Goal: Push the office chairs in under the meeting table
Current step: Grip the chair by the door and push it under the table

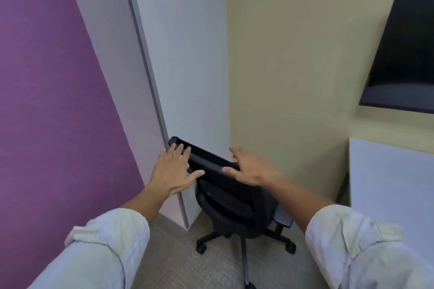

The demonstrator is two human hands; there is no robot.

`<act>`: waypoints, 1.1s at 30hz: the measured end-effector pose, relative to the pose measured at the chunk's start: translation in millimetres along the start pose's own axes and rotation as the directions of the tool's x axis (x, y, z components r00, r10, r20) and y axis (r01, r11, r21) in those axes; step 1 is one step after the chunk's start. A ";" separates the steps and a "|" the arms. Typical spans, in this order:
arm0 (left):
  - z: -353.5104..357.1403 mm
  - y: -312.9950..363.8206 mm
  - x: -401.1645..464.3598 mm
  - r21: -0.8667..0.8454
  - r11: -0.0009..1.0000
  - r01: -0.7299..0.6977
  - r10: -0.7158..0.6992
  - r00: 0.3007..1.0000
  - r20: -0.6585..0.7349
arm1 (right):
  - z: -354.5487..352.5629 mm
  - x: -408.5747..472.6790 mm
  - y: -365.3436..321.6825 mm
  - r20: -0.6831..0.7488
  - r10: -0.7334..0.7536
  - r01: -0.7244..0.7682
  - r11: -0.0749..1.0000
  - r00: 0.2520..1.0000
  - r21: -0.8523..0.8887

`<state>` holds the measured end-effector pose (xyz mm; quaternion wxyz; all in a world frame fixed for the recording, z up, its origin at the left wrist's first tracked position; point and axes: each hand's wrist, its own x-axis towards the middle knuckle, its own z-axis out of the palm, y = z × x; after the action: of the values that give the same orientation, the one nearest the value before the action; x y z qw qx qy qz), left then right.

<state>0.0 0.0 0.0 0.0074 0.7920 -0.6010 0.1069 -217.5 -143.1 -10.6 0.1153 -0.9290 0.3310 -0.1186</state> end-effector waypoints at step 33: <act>134.8 -136.4 181.2 -0.126 0.787 -0.604 0.615 0.749 0.246 | 123.9 42.2 -98.9 -0.076 0.627 -0.623 0.741 0.776 -0.252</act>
<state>197.9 -153.3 -83.4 -0.0957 0.5594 -0.8231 -0.0188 -90.9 -78.8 -92.6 0.0266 -0.7718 0.6349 -0.0218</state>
